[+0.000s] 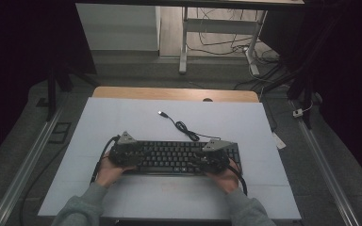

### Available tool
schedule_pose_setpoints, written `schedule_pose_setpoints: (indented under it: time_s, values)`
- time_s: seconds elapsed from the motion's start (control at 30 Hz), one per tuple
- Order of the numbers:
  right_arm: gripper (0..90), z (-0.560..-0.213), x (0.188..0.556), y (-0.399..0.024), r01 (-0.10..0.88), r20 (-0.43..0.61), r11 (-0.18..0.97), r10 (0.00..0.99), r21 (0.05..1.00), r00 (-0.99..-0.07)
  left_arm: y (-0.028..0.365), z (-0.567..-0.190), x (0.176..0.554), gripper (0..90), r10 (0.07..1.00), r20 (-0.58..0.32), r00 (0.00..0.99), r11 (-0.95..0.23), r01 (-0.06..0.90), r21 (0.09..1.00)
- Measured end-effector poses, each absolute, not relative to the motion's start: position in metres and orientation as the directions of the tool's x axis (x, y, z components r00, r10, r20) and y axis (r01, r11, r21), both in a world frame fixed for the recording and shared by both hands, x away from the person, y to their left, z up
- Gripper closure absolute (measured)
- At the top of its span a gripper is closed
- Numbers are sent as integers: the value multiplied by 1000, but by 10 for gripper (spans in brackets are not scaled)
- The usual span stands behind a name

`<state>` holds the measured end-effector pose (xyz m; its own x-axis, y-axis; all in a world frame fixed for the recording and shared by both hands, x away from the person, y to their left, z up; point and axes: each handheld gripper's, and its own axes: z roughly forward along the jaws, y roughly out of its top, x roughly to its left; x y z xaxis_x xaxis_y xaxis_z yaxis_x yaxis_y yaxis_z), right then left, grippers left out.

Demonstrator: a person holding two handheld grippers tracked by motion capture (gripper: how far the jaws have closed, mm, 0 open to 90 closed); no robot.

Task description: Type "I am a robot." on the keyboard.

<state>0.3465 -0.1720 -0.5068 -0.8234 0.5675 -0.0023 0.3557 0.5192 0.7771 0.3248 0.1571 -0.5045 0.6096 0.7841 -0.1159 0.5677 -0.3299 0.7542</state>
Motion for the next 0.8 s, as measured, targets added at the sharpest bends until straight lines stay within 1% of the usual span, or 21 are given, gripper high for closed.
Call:
schedule_pose_setpoints:
  time_s: [0.2,0.3,0.6,0.8]
  values:
    - [619,-507,346,-172,358,-1,519,568,776,-823,148,-507,331,807,764,-122,633,-349,565,748]
    - [612,-507,346,-172,360,1,519,569,776,-823,144,-511,334,886,754,-116,647,-375,569,732]
    - [571,-507,346,-172,356,0,512,571,782,-821,132,-519,338,890,746,-93,659,-419,574,704]
    - [552,-507,346,-171,355,-1,512,571,782,-821,130,-521,340,890,752,-89,653,-417,575,704]
